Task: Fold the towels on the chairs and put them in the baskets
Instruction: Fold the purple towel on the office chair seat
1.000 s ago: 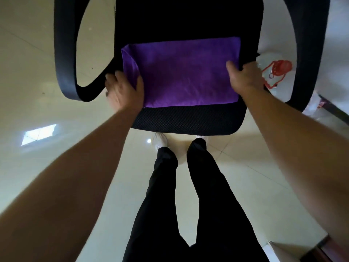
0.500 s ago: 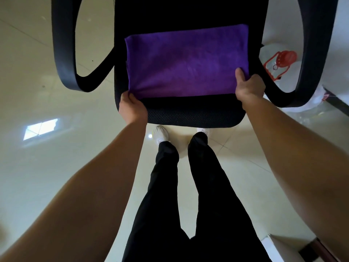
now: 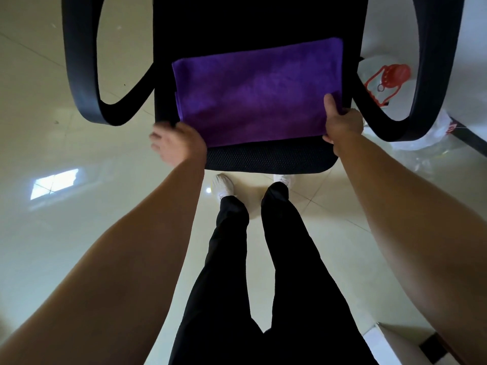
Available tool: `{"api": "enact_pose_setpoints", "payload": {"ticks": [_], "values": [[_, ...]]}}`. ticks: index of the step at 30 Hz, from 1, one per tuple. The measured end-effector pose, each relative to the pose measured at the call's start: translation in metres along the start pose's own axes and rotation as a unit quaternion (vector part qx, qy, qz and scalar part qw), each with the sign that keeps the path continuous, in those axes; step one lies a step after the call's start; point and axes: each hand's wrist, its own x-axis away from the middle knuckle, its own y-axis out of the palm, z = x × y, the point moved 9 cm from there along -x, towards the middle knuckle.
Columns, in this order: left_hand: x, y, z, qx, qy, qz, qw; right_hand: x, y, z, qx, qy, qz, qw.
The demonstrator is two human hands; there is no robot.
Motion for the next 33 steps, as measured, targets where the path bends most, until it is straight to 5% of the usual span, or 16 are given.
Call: {"api": "enact_pose_setpoints", "payload": {"ticks": [2, 5, 8, 16, 18, 21, 23, 25, 28, 31, 33], "values": [[0.017, 0.005, 0.051, -0.079, 0.263, -0.001, 0.962, -0.001, 0.000, -0.003, 0.005, -0.013, 0.005, 1.000], [0.049, 0.053, 0.089, -0.230, 0.552, -0.121, 0.792, -0.006, -0.006, -0.009, 0.043, -0.051, 0.036, 0.997], [0.021, 0.084, 0.089, -0.367, 0.581, -0.157, 0.709, -0.014, -0.011, -0.015, 0.098, -0.100, 0.068, 0.988], [0.010, 0.090, 0.082, -0.376, 0.587, -0.153, 0.700, -0.003, -0.015, -0.015, 0.049, -0.136, 0.059, 0.988], [0.009, 0.075, 0.086, -0.330, 0.568, -0.143, 0.741, 0.009, -0.017, -0.031, 0.041, -0.158, 0.045, 0.986], [-0.004, 0.035, 0.080, -0.187, 0.468, -0.092, 0.859, 0.038, -0.015, -0.063, 0.061, -0.211, 0.050, 0.974], [-0.027, 0.019, 0.055, -0.086, 0.351, -0.104, 0.927, 0.069, -0.005, -0.092, 0.081, -0.277, 0.068, 0.955], [-0.050, 0.022, 0.019, 0.048, 0.147, -0.202, 0.967, 0.104, 0.014, -0.121, 0.114, -0.350, 0.082, 0.926], [-0.059, 0.027, -0.015, 0.233, -0.075, -0.313, 0.918, 0.152, 0.064, -0.147, 0.188, -0.440, 0.083, 0.874], [-0.062, 0.019, -0.020, 0.295, -0.121, -0.353, 0.880, 0.191, 0.127, -0.150, 0.261, -0.497, 0.042, 0.826], [-0.067, 0.016, -0.026, 0.300, -0.123, -0.360, 0.875, 0.201, 0.182, -0.128, 0.351, -0.484, -0.078, 0.798]]}}
